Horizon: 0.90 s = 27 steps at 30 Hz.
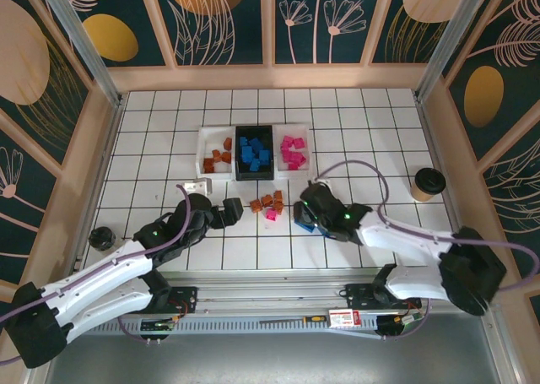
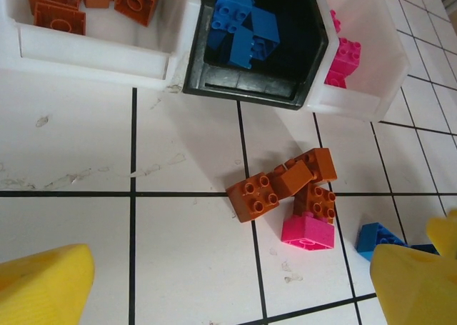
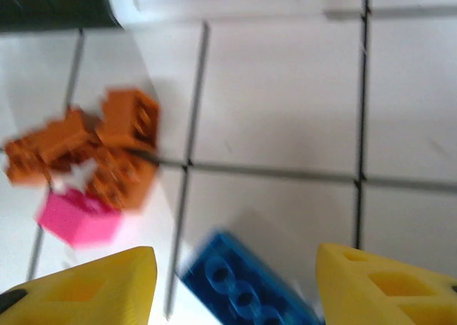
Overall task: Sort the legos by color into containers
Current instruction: Pick up the lego from the bottom-center of the table.
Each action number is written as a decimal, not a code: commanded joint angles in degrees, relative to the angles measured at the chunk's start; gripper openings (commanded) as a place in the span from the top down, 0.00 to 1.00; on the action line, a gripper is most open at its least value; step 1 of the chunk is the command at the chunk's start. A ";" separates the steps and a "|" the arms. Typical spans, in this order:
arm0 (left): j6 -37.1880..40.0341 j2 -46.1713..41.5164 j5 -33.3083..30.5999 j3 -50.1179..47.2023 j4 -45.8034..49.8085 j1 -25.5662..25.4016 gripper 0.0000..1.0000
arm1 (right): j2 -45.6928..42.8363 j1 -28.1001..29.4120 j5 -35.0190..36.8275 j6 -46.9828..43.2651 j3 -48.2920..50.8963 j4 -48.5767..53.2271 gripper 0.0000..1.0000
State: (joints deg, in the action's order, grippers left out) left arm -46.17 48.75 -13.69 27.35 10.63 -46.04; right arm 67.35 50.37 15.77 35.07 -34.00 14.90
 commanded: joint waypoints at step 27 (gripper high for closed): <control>-0.69 2.97 1.34 -2.35 -4.22 -0.01 0.01 | -3.66 0.98 -1.02 6.41 11.07 -1.85 0.53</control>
State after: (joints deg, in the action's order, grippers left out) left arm -46.19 51.55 -12.47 25.17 7.49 -46.04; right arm 62.96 51.00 11.73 40.86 -22.74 13.43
